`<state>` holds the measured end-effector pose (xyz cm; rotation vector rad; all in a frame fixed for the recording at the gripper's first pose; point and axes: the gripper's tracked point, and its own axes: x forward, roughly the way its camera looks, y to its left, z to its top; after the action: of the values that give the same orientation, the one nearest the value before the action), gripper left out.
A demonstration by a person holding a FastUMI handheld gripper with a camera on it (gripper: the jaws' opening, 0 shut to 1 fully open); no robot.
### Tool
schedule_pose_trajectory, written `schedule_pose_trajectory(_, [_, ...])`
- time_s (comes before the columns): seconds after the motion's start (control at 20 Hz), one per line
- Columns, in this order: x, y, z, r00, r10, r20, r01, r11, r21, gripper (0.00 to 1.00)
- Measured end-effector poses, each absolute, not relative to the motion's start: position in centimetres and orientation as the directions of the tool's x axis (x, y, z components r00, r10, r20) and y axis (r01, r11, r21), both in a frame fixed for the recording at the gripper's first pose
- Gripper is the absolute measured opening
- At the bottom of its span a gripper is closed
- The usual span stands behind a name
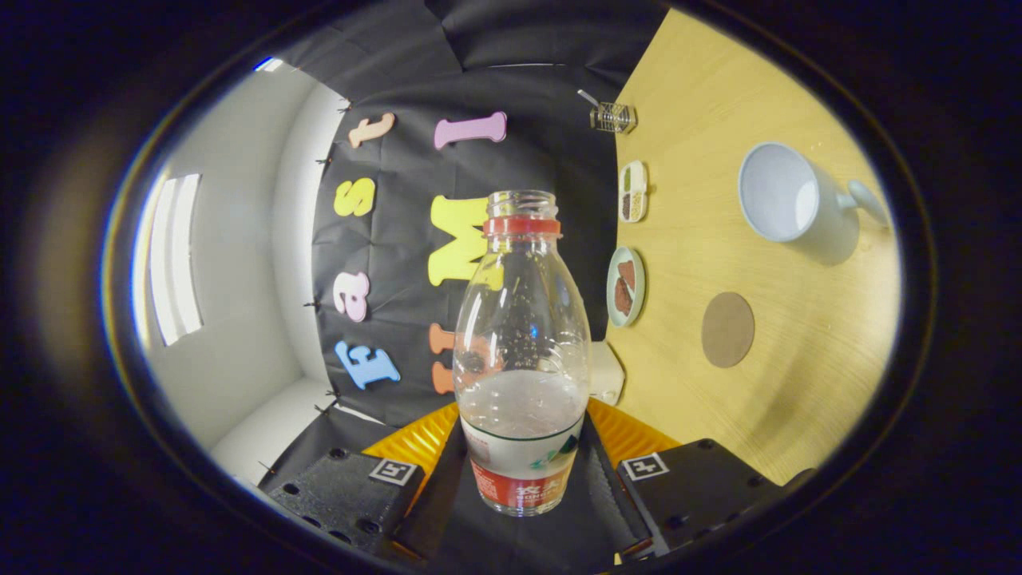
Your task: Take the bottle from table, then pour the juice into the cup, finally place the bottle on the coaster
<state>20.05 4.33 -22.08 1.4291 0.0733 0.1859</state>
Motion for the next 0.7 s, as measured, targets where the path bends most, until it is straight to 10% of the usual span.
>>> schedule_pose_trajectory(0.7, [20.05,4.29,-22.07,0.98,0.186,0.066,-0.064,-0.013,0.998,0.78])
